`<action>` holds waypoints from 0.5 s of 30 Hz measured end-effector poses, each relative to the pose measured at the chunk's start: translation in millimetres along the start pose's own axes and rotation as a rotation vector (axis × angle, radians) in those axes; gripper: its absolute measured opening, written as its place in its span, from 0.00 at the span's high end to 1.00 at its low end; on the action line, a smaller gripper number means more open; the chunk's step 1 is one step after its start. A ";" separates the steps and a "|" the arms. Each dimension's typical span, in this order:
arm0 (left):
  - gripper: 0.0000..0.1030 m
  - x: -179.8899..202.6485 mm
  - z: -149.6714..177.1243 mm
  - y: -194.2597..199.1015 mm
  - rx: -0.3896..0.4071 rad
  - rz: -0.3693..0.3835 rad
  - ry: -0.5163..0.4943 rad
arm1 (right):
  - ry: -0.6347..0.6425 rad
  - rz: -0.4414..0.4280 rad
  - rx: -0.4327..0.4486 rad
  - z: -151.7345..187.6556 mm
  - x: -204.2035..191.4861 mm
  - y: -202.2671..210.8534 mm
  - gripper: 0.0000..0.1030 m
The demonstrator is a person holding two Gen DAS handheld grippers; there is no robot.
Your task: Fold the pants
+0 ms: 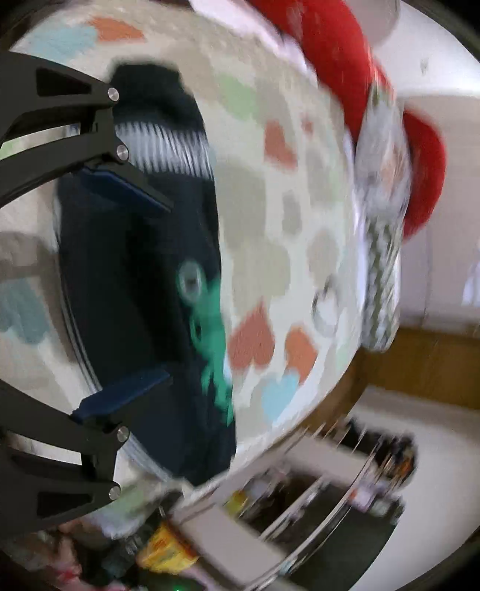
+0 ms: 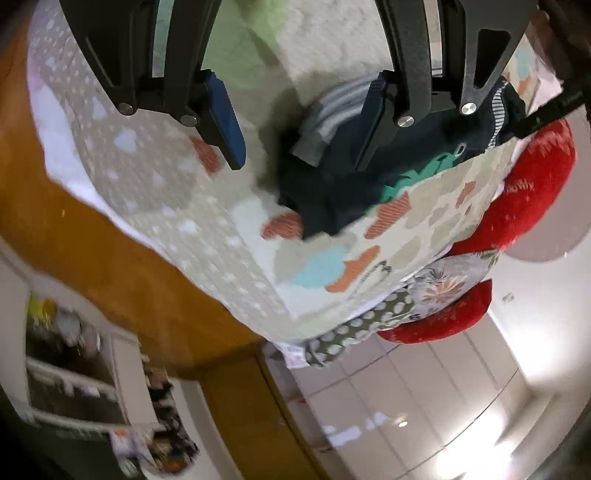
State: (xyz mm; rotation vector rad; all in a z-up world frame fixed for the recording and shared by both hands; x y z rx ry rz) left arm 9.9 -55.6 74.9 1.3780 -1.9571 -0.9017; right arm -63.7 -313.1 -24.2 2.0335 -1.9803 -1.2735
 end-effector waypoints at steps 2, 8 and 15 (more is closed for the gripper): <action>0.19 22.6 -14.6 -16.3 -0.061 0.067 -0.028 | -0.039 -0.038 -0.026 3.6 8.2 -4.1 0.39; 0.19 109.4 -59.9 -63.0 -0.206 0.213 -0.144 | -0.011 -0.090 -0.036 7.2 4.5 -7.7 0.38; 0.19 175.9 -69.3 -137.5 -0.404 0.245 -0.288 | 0.047 -0.108 -0.071 6.4 -4.8 -25.4 0.38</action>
Point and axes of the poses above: each gripper's, at about its wrist camera, not at the fingertips, and y roughly against the way its jaws point, x to its right, z to its underside, the point moved 4 cm from there along -y, roughly the way its jaws point, and after that the axes turned 5 degrees about -z, right-handed, at the moved point
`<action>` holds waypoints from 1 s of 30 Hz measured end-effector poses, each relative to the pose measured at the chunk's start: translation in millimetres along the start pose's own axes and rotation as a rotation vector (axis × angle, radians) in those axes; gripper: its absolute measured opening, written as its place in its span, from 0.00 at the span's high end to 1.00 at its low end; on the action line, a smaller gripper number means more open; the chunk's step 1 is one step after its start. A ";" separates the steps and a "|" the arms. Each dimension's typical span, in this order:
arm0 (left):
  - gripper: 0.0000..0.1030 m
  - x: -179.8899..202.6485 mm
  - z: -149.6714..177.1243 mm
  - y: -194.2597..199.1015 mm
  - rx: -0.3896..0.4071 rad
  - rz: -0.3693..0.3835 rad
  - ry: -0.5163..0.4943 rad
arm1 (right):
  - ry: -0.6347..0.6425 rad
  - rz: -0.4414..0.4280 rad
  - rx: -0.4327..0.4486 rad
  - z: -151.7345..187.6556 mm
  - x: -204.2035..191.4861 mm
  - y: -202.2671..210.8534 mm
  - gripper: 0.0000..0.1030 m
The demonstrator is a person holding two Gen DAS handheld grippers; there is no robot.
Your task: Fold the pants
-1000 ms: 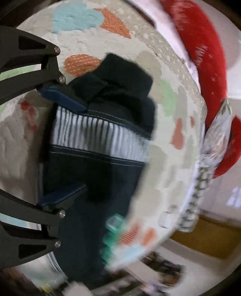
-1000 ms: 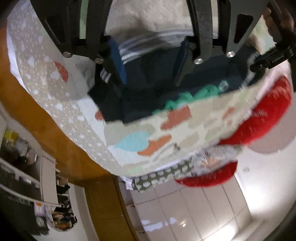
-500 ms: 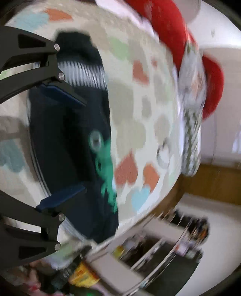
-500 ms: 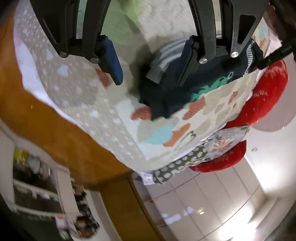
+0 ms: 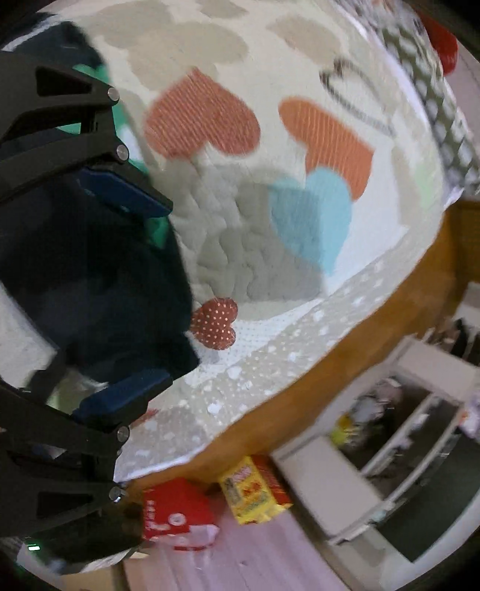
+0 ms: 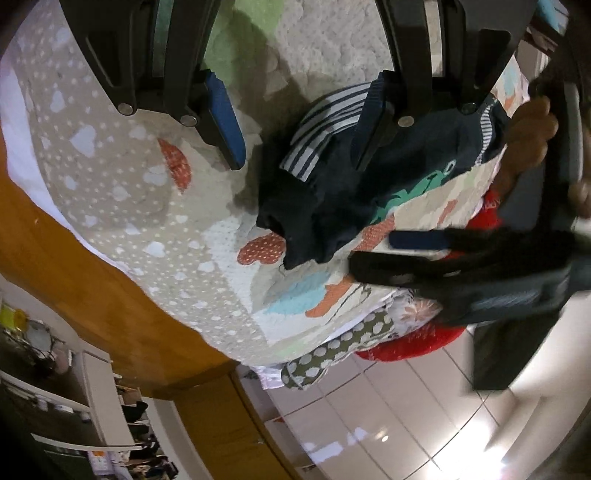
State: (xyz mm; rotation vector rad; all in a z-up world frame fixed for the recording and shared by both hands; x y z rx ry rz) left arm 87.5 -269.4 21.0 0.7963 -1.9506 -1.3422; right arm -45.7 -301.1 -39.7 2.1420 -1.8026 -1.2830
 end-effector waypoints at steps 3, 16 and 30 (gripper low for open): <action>0.19 9.5 -6.9 -24.1 -0.056 0.021 -0.035 | 0.019 0.009 -0.004 0.7 -0.9 -4.4 0.38; 0.76 5.5 9.8 -4.7 0.056 0.058 0.005 | 0.066 0.000 0.000 -13.9 -14.0 -21.0 0.80; 0.66 -144.0 121.8 67.2 0.278 0.147 0.492 | 0.445 -0.069 -0.062 1.8 -143.5 -50.9 0.78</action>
Point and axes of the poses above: each gripper's, at about its wrist camera, not at the fingertips, and y roughly against the way its jaws point, x to its right, z to its underside, the point moved 4 cm from there along -y, roughly the way its jaws point, and after that the axes turned 5 degrees about -z, right-handed, at the moved point
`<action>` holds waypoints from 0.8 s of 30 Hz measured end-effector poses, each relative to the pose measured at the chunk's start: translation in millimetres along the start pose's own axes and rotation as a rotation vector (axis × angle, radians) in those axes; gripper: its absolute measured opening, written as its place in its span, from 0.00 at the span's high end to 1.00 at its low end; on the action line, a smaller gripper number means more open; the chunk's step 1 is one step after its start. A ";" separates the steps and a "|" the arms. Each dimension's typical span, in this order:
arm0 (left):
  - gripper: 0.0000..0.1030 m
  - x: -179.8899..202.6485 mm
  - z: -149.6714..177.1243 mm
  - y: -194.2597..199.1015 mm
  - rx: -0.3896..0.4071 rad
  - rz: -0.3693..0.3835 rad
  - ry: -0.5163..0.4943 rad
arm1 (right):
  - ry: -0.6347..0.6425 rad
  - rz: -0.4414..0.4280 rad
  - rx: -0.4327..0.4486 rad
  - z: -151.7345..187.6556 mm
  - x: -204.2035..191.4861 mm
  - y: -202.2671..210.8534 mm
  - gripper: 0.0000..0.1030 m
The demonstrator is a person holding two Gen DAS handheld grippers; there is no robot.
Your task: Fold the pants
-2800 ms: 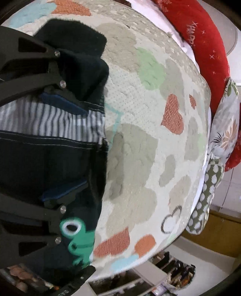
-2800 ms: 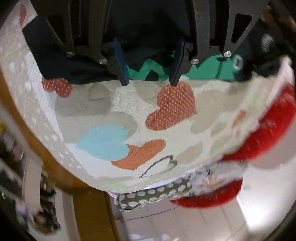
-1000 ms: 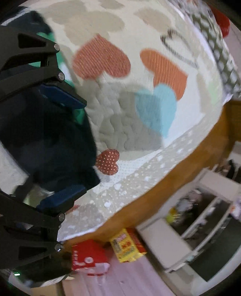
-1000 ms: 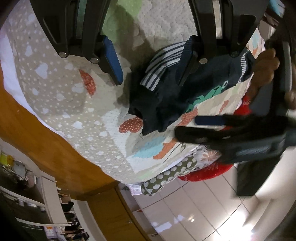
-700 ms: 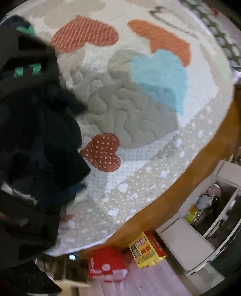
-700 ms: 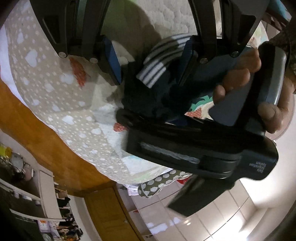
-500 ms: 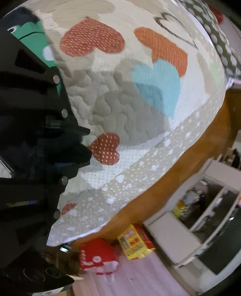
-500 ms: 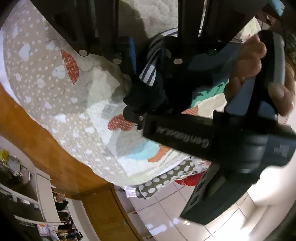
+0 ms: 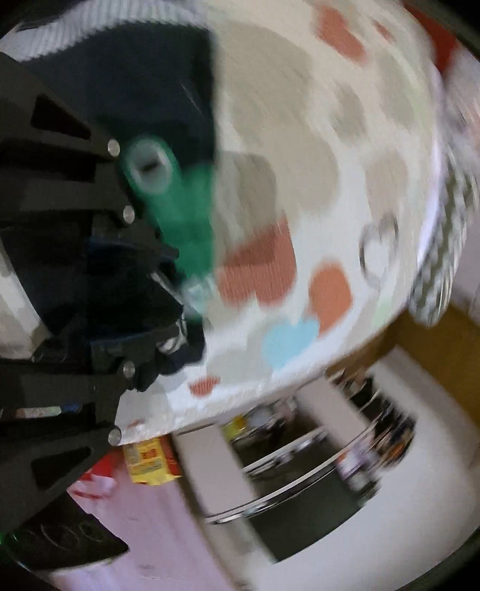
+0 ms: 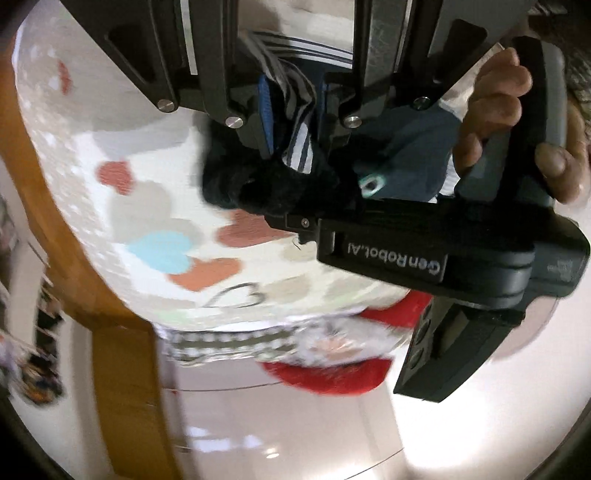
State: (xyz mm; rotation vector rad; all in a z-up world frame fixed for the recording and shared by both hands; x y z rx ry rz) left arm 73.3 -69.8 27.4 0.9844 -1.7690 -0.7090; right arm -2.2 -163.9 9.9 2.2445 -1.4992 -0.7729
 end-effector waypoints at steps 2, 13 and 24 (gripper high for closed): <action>0.59 -20.4 11.9 15.2 0.027 -0.031 0.047 | 0.064 -0.021 -0.057 7.0 -22.4 -21.6 0.73; 0.32 -102.4 82.7 116.8 0.292 -0.245 0.231 | 0.136 -0.080 -0.109 11.2 -55.4 -0.7 0.48; 0.31 -121.3 103.0 126.6 0.312 -0.237 0.271 | -0.015 0.174 -0.167 -21.1 -4.1 -39.0 0.87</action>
Point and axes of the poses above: each gripper's, at about its wrist camera, not at the fingertips, and y roughly against the way its jaws point, x to its right, z to its underside, the point moved 4 cm from there along -y, roughly the way its jaws point, and after that the axes turned 5 degrees about -z, right-handed, at the moved point
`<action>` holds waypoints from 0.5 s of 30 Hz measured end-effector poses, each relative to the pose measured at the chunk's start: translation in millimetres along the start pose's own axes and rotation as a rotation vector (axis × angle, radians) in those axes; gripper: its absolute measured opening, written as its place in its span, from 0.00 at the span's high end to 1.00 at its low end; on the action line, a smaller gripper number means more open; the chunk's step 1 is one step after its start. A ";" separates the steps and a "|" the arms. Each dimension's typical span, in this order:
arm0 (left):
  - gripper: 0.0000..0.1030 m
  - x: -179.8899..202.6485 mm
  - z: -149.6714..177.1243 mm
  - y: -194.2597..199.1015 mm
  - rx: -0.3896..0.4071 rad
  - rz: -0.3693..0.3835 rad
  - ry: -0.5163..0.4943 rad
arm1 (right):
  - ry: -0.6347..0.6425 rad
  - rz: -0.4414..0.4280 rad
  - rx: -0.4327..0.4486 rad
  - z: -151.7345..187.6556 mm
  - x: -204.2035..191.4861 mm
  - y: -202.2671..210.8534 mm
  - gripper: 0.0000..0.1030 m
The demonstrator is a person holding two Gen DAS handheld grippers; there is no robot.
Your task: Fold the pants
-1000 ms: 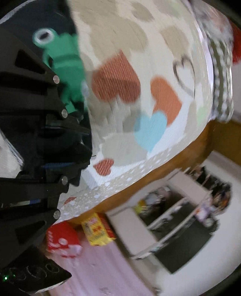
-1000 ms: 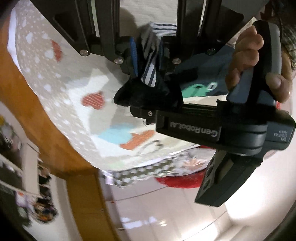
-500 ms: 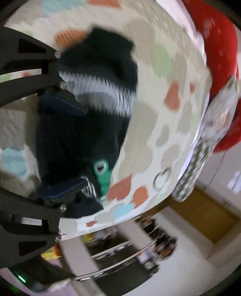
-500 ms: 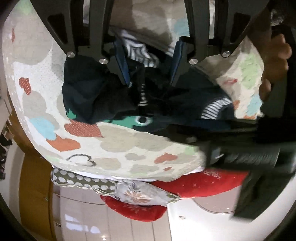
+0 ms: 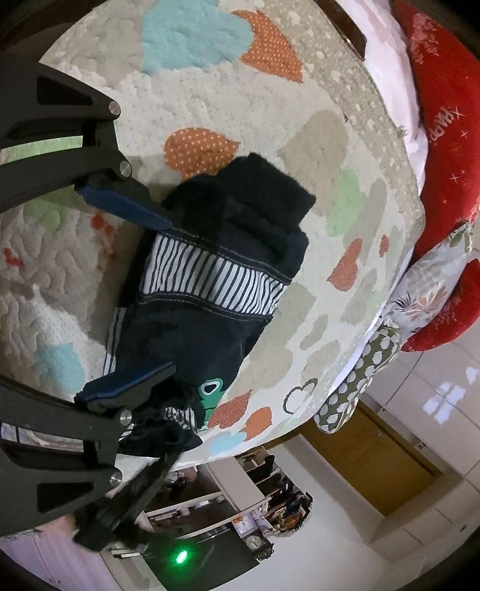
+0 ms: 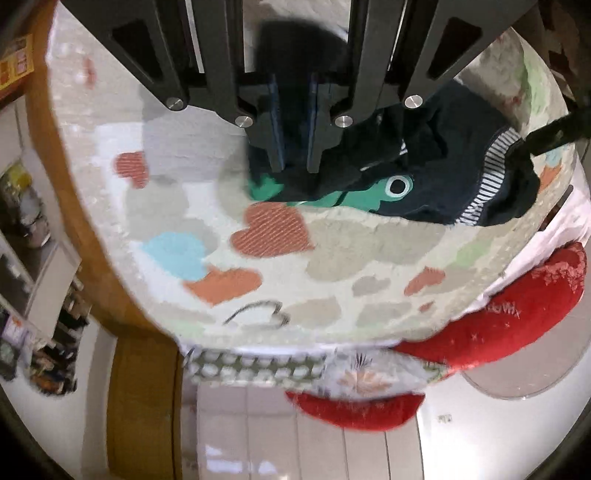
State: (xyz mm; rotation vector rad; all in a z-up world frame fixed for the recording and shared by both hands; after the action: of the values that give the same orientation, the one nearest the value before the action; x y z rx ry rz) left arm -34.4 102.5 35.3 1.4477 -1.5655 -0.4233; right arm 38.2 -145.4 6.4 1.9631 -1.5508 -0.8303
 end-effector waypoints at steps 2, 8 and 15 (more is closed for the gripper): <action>0.31 -4.7 0.2 2.4 0.003 0.000 0.008 | 0.005 -0.048 -0.072 1.4 -14.9 -27.4 0.87; 0.31 -17.3 -0.3 2.0 -0.030 0.081 0.081 | 0.002 -0.196 -0.114 7.8 -42.6 -47.1 0.87; 0.31 -33.8 -6.4 8.7 0.001 0.074 0.130 | -0.045 -0.189 0.004 -7.7 -33.5 3.5 0.87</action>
State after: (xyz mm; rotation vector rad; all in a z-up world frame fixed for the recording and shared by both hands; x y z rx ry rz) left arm -38.8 137.6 32.1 1.3850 -1.5101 -0.2795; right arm 35.8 -113.4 19.4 2.1316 -1.4072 -0.9542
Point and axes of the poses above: each gripper's, at about its wrist camera, not at the fingertips, and y roughly against the way its jaws point, x to its right, z to its underside, the point moved 4 cm from there along -y, roughly the way its jaws point, and after that the axes turned 5 degrees about -z, right-handed, at the moved point
